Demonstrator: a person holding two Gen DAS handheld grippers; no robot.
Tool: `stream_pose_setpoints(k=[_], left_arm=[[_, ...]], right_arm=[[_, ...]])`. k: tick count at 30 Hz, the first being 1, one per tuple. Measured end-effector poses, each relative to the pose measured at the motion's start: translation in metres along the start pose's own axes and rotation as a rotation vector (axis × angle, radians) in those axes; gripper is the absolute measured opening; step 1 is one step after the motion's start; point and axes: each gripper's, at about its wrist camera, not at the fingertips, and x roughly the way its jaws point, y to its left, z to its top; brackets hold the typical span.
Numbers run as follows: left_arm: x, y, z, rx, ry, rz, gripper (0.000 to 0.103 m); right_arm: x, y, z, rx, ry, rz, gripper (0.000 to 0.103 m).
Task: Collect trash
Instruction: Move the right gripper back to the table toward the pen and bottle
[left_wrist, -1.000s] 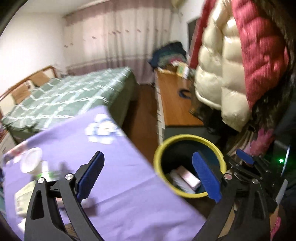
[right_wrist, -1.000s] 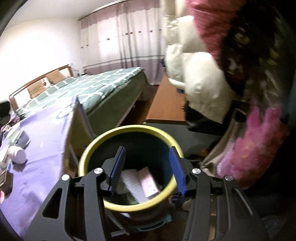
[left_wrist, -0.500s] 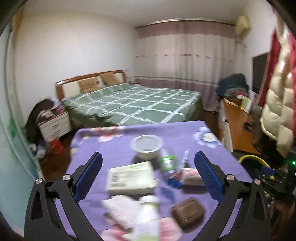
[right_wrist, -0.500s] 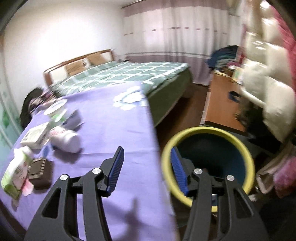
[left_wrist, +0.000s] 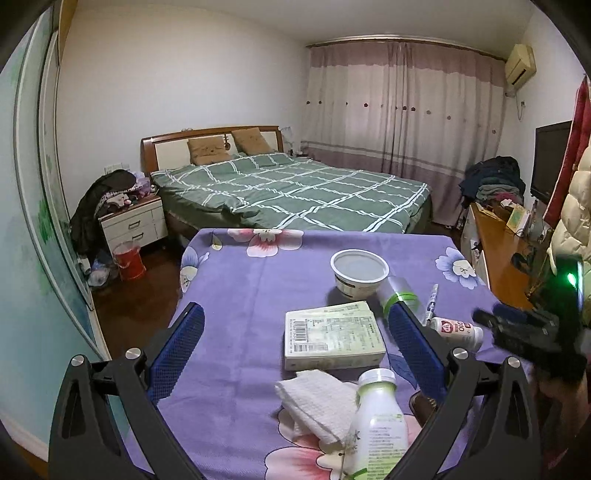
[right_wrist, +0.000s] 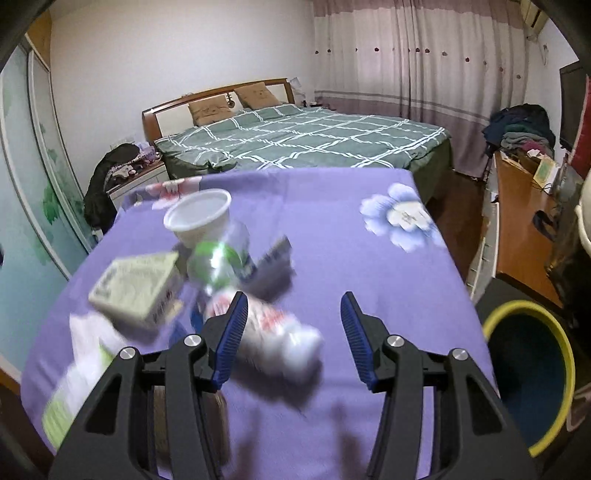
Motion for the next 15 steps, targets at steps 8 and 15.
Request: stream_pose_setpoints(k=[8, 15], left_arm=[[0.008, 0.002, -0.002, 0.007, 0.002, 0.011, 0.098], [0.012, 0.005, -0.003, 0.001, 0.016, 0.004, 0.098]], right_arm=[[0.059, 0.013, 0.036, 0.048, 0.100, -0.021, 0.047], [0.096, 0.018, 0.043, 0.081, 0.192, -0.023, 0.028]])
